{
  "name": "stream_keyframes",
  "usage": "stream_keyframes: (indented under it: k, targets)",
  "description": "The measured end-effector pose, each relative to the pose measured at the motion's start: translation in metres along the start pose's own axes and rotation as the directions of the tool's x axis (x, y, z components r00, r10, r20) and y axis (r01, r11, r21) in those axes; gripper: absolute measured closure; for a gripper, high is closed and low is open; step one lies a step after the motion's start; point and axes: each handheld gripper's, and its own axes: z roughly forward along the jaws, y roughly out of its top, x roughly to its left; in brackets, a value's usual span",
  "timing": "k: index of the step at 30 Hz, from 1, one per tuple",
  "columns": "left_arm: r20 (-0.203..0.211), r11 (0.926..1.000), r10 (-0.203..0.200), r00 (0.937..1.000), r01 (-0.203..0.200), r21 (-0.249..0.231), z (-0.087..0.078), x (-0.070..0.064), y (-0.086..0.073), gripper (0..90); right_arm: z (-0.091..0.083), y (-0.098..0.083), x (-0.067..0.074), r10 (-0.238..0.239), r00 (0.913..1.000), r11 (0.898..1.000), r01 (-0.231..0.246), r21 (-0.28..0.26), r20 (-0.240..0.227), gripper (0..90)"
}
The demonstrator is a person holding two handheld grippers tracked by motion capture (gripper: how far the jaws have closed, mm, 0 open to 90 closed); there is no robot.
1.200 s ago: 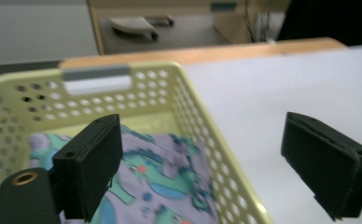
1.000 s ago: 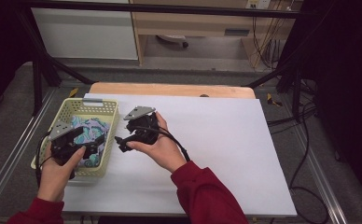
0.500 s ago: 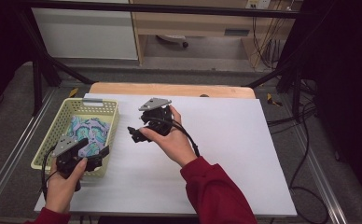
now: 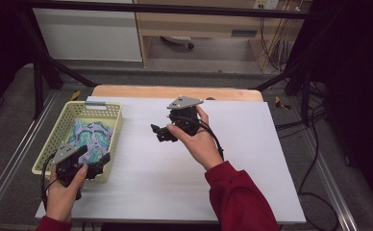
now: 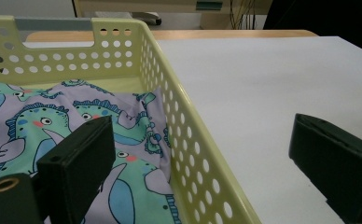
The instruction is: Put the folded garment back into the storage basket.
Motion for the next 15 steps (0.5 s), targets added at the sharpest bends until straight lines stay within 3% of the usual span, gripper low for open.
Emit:
stream_keyframes:
  k: [15]
  targets:
    - [-0.011,0.9999,-0.009,0.9999,0.009,-0.011,0.001,0.000,-0.002,5.6,-0.041,-0.016,-0.042,0.045,0.9975,0.998,-0.043,-0.034,0.055,3.2]
